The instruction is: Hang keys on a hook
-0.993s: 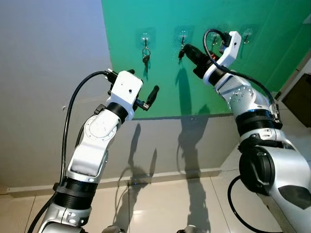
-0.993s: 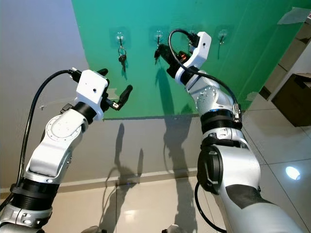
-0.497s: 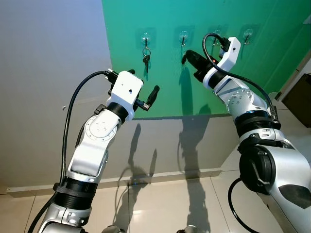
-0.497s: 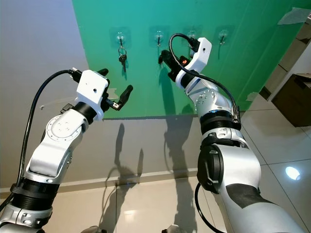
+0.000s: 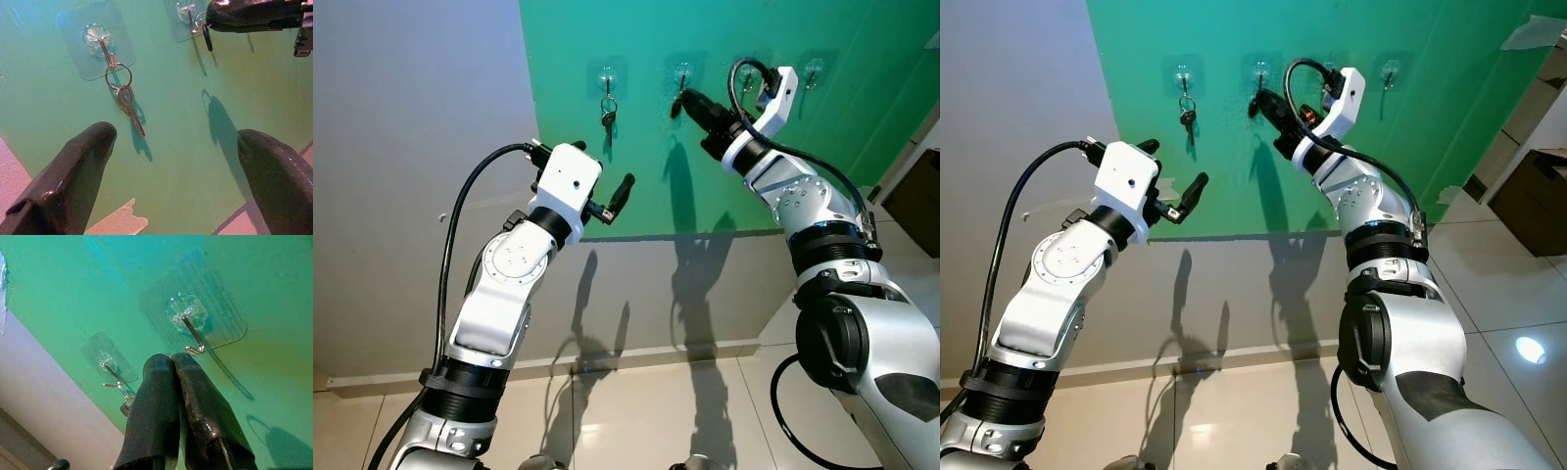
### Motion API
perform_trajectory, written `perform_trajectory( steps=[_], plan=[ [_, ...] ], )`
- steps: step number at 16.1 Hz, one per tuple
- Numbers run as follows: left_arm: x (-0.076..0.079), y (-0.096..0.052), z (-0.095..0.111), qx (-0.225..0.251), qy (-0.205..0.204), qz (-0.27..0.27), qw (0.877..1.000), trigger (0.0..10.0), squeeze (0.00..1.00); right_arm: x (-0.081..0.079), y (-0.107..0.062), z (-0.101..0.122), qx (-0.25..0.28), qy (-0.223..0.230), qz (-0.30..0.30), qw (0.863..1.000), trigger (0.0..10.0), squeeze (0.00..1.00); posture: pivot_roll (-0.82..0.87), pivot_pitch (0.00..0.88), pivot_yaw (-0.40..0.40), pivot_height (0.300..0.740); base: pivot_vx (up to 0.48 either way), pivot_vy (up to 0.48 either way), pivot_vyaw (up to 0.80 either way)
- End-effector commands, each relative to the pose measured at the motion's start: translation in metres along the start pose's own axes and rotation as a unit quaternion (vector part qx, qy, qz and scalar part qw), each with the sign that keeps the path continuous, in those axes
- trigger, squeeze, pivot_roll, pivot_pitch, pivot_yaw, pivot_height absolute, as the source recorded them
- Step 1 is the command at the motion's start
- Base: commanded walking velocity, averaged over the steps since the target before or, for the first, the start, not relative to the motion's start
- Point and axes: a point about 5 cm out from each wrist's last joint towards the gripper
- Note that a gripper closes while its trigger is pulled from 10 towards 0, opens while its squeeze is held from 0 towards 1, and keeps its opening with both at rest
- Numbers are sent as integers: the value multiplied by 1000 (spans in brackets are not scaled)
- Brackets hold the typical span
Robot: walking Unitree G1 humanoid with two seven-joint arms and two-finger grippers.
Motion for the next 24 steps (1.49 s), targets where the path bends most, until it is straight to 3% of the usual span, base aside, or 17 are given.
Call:
perform_trajectory(
  steps=[1,9,16,24],
  plan=[
    [0,1,9,13,9,-6,1000,10000,0,-5,2,10,16,-1,16,1000,10000,0,-36,0,-41,718,0,0,0],
    [-2,0,8,11,10,-3,1000,10000,0,-5,6,18,48,11,-9,999,10000,0,-30,0,-47,718,0,0,0],
    [-1,1,8,10,11,-3,1000,10000,0,0,7,12,33,13,-37,999,10000,0,-25,0,-51,718,0,0,0],
    [0,1,8,8,12,-6,1000,10000,0,19,-4,0,17,13,-98,995,10000,0,-29,0,-47,718,0,0,0]
  ],
)
Point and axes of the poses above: a point about 5 cm out from each wrist's last joint towards the gripper, its own y axis pointing out of the wrist towards the gripper, its own z axis along the axis of the wrist's last joint, x = y × z, and after that the axes turned 1 degree about -y, right-handed
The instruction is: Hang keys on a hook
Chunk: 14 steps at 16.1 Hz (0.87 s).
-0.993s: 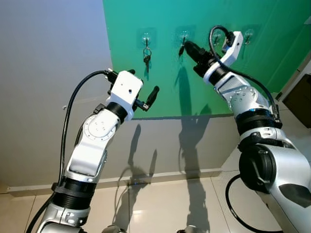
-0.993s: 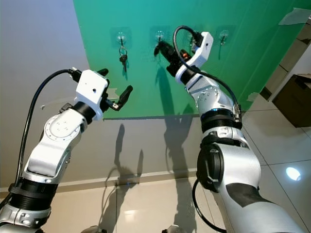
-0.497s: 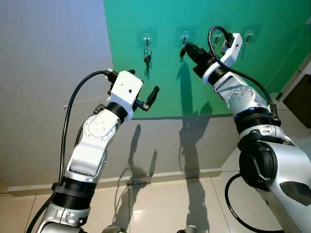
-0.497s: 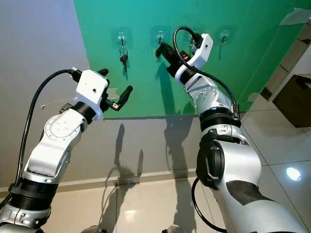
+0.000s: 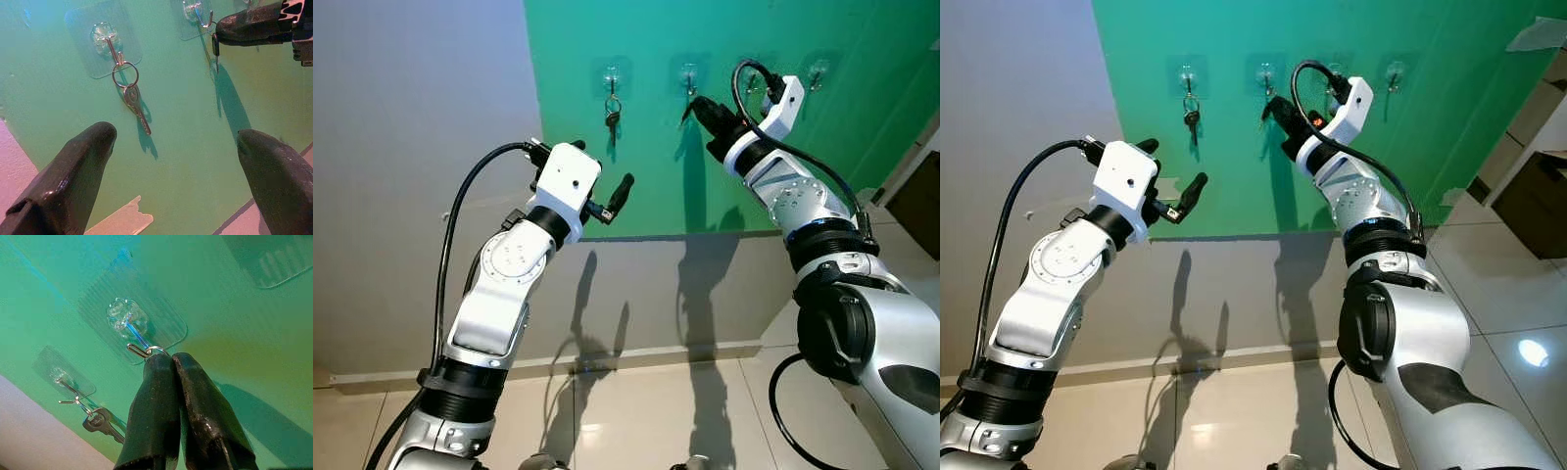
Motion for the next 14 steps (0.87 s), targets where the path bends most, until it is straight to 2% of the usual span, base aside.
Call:
perform_trajectory(
  steps=[1,5,6,8,11,12,13,14],
  plan=[
    [0,2,6,9,9,-4,1000,10000,0,5,-2,1,-1,-7,-15,1000,10000,0,-29,0,-47,718,0,0,0],
    [4,1,10,25,-2,-17,1000,10000,0,6,-3,-2,-9,-17,-13,1000,10000,0,-29,0,-45,718,0,0,0],
    [9,1,19,54,-21,-37,998,10000,0,5,-3,-2,-10,-22,-12,1000,10000,0,-29,0,-46,718,0,0,0],
    [17,0,25,77,-34,-65,994,10000,0,5,-2,-3,-11,-29,-12,999,10000,0,-30,0,-44,718,0,0,0],
    [22,-1,27,84,-42,-85,992,10000,0,5,-3,-3,-10,-33,-12,999,10000,0,-29,0,-43,718,0,0,0],
    [24,-2,27,82,-44,-97,991,10000,0,5,-3,-3,-10,-32,-10,999,10000,310,-30,0,-41,718,0,0,0],
    [24,-2,26,78,-42,-98,991,10000,0,5,-3,-3,-10,-31,-10,999,10000,984,-29,0,-39,718,0,0,0],
    [24,-2,25,77,-42,-98,991,10000,0,6,-3,-3,-10,-31,-10,999,10000,1000,-28,0,-39,718,0,0,0]
  ],
)
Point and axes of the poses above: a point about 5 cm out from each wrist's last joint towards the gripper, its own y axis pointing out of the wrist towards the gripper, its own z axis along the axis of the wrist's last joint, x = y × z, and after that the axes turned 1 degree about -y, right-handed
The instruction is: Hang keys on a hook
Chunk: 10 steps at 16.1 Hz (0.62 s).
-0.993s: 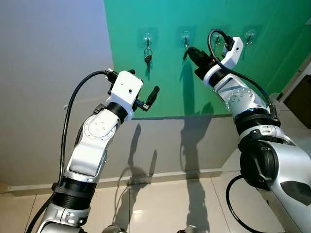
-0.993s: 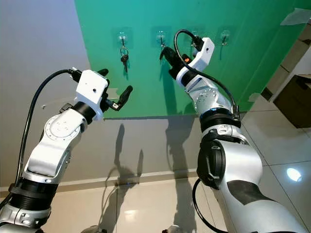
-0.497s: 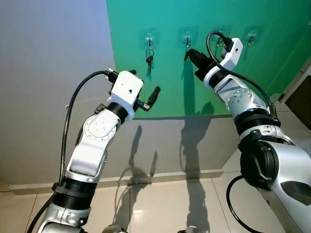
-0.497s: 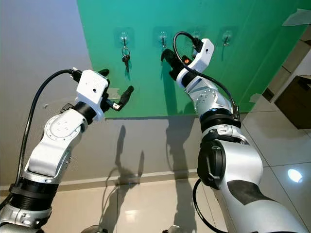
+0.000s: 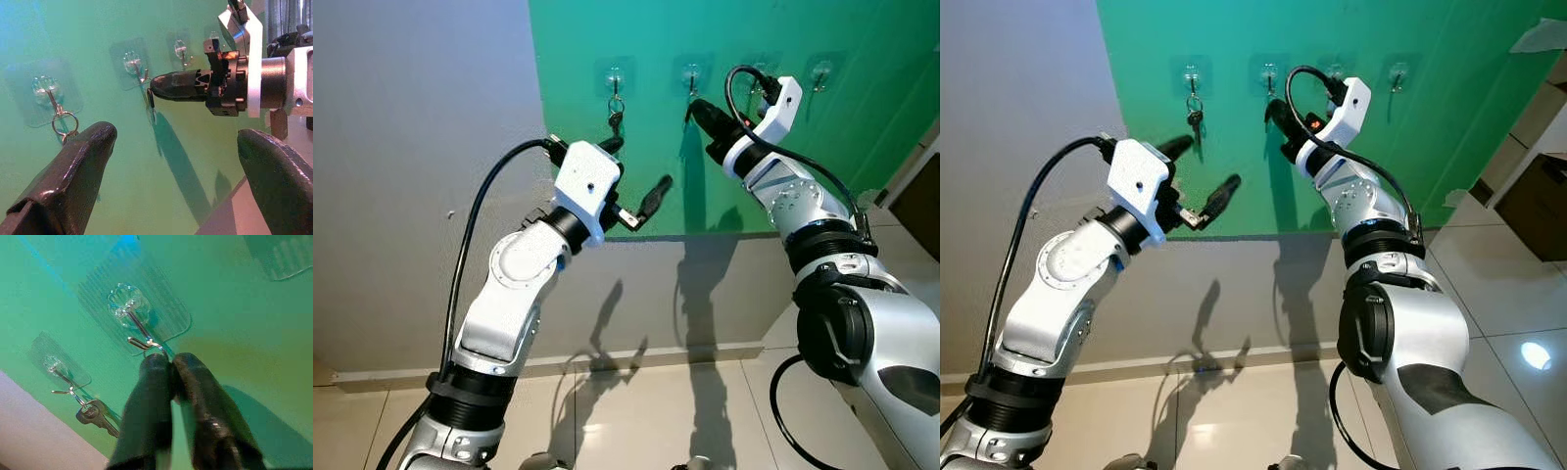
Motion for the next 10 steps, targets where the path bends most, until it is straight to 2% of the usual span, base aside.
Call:
perform_trajectory(
  steps=[1,3,4,5,6,7,8,9,10],
  plan=[
    [2,0,4,5,4,-10,1000,10000,0,4,-3,-2,-2,-1,-6,1000,10000,1000,-28,0,-39,718,0,0,0],
    [1,0,4,4,5,-10,1000,10000,0,5,-3,-3,-4,1,-8,1000,10000,1000,-26,0,-39,718,0,0,0],
    [0,-1,3,2,2,-5,1000,10000,0,7,-4,-5,-4,3,-14,1000,10000,914,-26,0,-41,718,0,0,0],
    [-2,-2,-1,-6,-7,8,1000,10000,0,11,-7,-10,-3,4,-23,1000,10000,369,-22,0,-45,718,0,0,0],
    [-4,-3,-5,-11,-18,21,1000,10000,0,14,-10,-13,-3,2,-27,1000,10000,0,-22,0,-45,718,0,0,0],
    [-14,-9,-17,-27,-44,67,996,10000,0,22,-21,-22,0,-6,-22,1000,10000,0,-19,0,-51,718,0,0,0],
    [-18,-14,-23,-36,-49,86,994,10000,0,25,-27,-25,3,-11,-19,1000,10000,0,-19,0,-56,718,0,0,0],
    [-29,-27,-40,-79,-36,125,988,10000,0,31,-46,-29,23,-28,-20,999,10000,0,-19,0,-57,718,0,0,0],
    [-32,-34,-47,-100,-26,140,985,10000,0,32,-57,-29,35,-44,-26,998,10000,0,-29,0,-59,718,0,0,0]
  ],
)
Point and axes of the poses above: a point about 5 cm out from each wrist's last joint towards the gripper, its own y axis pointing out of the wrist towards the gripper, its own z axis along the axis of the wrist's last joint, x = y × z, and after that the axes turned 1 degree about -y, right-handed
